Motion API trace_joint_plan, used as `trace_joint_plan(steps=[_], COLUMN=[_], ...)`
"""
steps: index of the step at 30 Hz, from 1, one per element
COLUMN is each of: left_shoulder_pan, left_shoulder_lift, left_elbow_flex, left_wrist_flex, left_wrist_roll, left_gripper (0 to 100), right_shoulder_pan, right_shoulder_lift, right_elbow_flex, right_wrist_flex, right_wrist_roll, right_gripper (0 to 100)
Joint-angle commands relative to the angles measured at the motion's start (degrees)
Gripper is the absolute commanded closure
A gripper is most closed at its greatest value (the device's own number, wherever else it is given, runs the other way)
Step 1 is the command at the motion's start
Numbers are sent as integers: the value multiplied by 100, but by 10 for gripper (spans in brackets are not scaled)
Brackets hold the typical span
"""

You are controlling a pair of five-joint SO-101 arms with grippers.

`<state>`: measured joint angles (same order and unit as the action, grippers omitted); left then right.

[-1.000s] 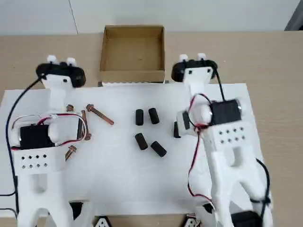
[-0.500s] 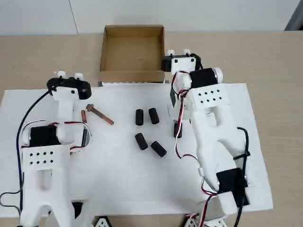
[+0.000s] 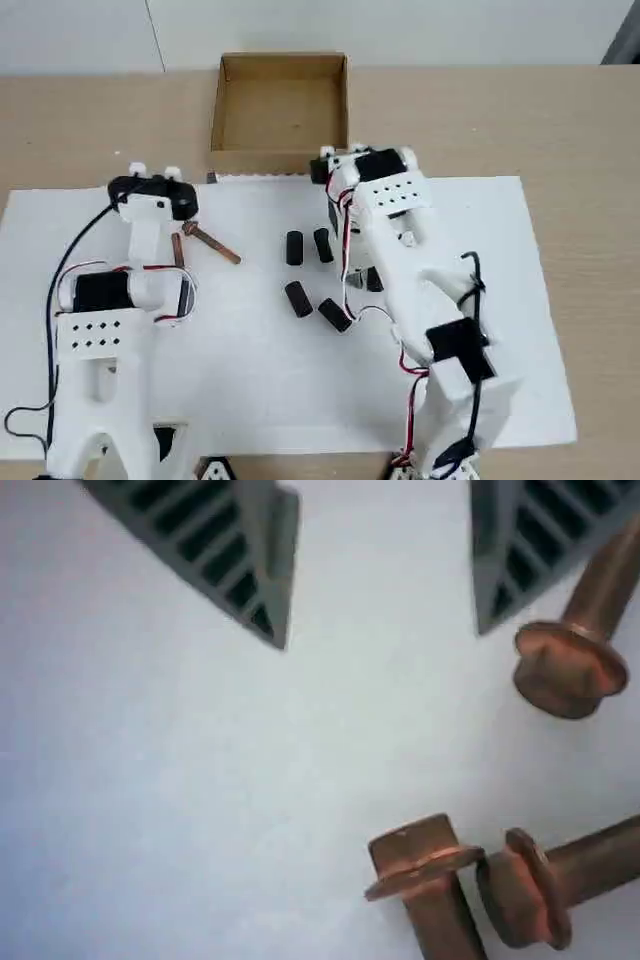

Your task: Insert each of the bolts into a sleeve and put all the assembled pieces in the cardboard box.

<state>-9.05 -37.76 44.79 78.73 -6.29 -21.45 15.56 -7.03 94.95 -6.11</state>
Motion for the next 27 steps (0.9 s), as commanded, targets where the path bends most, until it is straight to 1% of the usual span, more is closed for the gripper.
trace_joint_plan(steps=[1, 6, 12, 17, 22, 27], left_shoulder_pan=[0, 0, 0, 0, 0, 0], left_shoulder_lift=[-26, -26, -26, -26, -26, -26], left_elbow_flex=[22, 13, 13, 40, 31, 31], left_wrist_flex=[-114, -114, -123, -229, -237, -220], left_wrist_roll=[-18, -26, -35, -35, -35, -35], left_gripper=[881, 881, 881, 881, 881, 881], right_shoulder_pan=[22, 92, 286, 286, 295, 295], right_shoulder_lift=[22, 171, 409, 435, 453, 804], right_elbow_flex=[-237, -237, -237, -237, -220, -229], right_wrist_flex=[-277, -514, -523, -541, -822, -848], right_wrist_roll=[-44, -18, -9, -9, 26, 149], right_gripper=[864, 862, 861, 861, 861, 863])
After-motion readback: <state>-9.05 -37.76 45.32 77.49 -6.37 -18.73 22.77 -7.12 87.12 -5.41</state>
